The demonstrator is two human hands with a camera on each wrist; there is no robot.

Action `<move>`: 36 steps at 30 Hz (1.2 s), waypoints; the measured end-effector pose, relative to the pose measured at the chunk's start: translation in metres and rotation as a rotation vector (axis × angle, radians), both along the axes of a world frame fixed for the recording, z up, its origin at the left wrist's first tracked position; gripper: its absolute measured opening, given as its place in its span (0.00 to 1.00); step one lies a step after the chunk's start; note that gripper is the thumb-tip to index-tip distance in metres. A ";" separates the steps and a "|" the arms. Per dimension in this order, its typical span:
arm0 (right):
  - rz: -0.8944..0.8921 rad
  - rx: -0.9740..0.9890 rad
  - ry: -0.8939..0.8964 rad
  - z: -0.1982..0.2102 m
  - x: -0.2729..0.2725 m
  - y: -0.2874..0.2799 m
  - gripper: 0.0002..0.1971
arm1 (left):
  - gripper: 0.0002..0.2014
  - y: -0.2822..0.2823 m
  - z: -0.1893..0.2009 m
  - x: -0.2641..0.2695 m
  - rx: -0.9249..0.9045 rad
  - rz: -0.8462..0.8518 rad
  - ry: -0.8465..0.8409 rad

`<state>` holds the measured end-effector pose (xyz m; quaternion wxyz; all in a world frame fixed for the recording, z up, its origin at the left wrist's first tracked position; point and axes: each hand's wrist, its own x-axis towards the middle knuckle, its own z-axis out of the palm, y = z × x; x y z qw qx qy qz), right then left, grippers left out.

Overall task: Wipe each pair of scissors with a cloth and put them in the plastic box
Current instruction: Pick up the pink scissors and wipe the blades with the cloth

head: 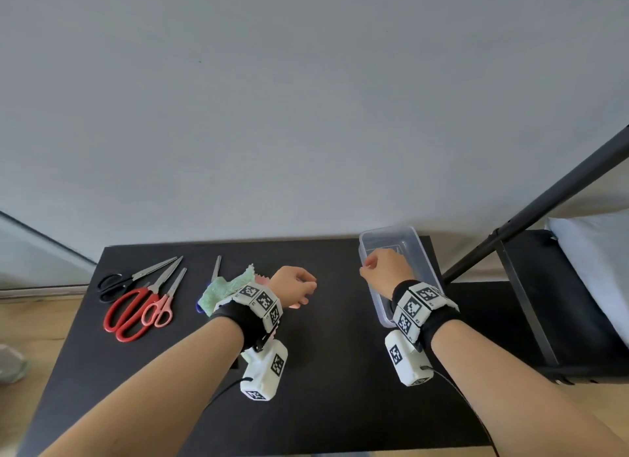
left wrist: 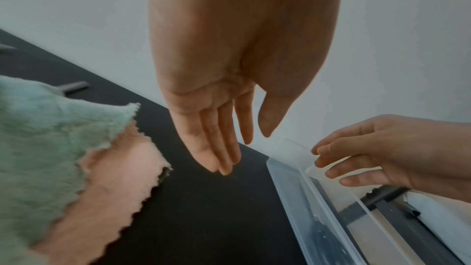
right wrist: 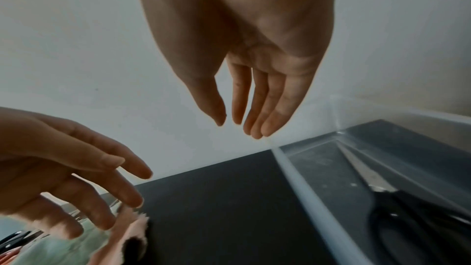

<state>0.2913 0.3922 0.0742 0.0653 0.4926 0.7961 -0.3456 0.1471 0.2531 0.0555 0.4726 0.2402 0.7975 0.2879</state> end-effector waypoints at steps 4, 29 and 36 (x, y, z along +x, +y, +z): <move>0.086 -0.004 -0.001 0.003 -0.035 -0.039 0.08 | 0.10 -0.043 0.005 -0.028 0.000 0.010 0.032; 0.371 -0.131 -0.030 -0.051 -0.249 -0.246 0.09 | 0.04 -0.264 -0.035 -0.195 -0.144 0.279 0.049; 0.343 -0.169 -0.116 -0.080 -0.272 -0.258 0.12 | 0.10 -0.260 -0.054 -0.209 -0.166 0.303 0.050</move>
